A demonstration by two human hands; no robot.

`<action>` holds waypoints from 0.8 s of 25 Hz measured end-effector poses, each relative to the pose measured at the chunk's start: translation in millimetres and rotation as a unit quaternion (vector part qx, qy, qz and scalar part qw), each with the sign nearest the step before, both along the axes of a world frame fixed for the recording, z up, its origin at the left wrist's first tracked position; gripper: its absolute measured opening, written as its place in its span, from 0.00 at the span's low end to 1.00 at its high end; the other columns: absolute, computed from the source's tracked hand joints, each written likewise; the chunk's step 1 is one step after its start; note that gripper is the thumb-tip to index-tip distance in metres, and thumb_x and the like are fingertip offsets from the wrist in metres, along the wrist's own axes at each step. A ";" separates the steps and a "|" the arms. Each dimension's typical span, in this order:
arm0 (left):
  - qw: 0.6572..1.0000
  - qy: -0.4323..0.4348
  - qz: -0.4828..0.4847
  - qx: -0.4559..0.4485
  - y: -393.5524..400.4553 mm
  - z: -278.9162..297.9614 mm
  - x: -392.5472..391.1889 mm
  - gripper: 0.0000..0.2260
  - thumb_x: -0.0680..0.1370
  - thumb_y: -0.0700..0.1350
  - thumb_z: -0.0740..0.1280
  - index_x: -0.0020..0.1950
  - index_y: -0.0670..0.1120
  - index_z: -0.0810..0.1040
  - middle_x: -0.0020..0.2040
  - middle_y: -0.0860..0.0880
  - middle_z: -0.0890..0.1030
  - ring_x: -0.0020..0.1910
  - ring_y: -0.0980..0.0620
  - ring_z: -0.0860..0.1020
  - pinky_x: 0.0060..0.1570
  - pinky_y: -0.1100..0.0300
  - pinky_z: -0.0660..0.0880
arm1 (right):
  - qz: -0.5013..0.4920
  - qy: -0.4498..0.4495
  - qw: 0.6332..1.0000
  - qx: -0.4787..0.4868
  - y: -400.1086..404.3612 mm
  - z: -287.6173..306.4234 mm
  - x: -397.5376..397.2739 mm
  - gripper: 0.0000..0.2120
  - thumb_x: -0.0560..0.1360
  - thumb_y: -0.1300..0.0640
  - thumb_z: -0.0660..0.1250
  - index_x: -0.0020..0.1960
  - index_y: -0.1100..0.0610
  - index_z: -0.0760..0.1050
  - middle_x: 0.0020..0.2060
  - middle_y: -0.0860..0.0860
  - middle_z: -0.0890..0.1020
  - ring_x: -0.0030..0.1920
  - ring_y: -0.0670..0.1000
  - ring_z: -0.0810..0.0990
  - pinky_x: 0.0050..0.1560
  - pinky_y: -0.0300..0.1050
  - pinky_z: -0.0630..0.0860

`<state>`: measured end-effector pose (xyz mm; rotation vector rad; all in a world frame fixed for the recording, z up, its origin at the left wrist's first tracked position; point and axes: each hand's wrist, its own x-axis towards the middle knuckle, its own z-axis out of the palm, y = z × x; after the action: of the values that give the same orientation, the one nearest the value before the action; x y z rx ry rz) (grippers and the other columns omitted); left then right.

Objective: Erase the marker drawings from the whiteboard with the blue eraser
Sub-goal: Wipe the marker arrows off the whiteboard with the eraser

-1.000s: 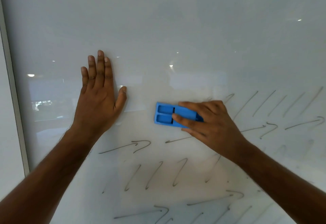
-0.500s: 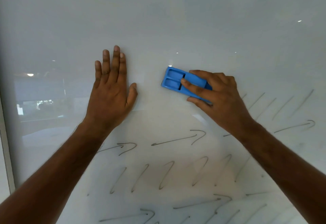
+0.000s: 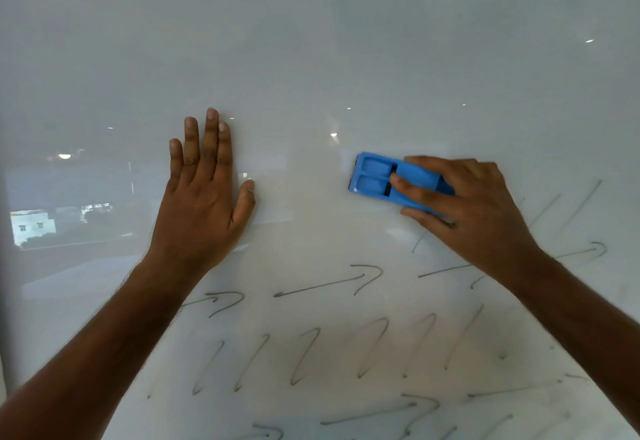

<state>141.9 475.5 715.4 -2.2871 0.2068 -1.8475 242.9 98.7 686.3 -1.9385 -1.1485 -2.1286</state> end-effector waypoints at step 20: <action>1.000 -0.001 0.006 0.030 -48.6 -8.3 16.1 0.36 0.87 0.56 0.52 0.88 0.37 0.45 0.89 0.39 0.44 0.89 0.40 0.41 0.87 0.46 0.41 | 0.005 -0.004 0.999 -0.048 -36.1 -24.1 14.8 0.23 0.83 0.45 0.66 0.77 0.42 0.69 0.73 0.49 0.77 0.60 0.55 0.81 0.57 0.56 0.73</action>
<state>158.0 426.9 707.1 -2.2420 0.2445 -1.8116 257.7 62.5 662.2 -1.9588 -1.2824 -2.1164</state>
